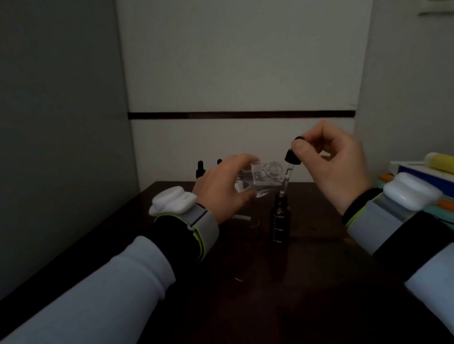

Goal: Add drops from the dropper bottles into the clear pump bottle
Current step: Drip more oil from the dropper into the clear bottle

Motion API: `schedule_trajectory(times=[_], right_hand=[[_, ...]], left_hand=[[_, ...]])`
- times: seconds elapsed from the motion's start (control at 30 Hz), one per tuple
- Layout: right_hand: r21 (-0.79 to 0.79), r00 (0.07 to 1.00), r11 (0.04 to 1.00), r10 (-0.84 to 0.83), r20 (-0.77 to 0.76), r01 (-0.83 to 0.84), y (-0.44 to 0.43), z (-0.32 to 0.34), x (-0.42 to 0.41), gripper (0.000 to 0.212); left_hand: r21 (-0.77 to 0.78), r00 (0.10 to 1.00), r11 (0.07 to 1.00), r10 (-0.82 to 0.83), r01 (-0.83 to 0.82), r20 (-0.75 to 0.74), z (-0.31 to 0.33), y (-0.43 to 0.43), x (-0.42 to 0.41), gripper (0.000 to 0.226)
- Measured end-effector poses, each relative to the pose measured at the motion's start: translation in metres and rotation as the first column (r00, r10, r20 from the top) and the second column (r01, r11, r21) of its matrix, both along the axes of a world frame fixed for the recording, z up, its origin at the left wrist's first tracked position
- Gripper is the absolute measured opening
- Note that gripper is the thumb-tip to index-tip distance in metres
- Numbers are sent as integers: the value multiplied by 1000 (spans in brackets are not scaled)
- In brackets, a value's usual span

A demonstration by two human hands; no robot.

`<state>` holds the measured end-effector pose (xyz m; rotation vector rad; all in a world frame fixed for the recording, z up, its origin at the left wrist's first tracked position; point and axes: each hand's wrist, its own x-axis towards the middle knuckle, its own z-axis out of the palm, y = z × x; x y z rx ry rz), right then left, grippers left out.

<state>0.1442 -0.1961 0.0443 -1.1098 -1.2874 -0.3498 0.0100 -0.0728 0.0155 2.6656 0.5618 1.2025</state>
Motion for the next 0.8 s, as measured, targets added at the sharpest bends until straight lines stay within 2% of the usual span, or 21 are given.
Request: schedule_trajectory(times=[0.13,0.27,0.8], right_hand=[[9,1000,1000,0,-2,0,0,0,0,17],[-43,1000,999,-21,10,22,1,-1,3,30],[-142,996,990,17,93,-4,1,-2,1,28]], left_hand=[[17,1000,1000,4,-4,-10,0,-1,0,52],[20,1000,1000,12,-12,-24,0,0,0,52],[25,999,1000,17,-16,-44,-1,2,1,51]])
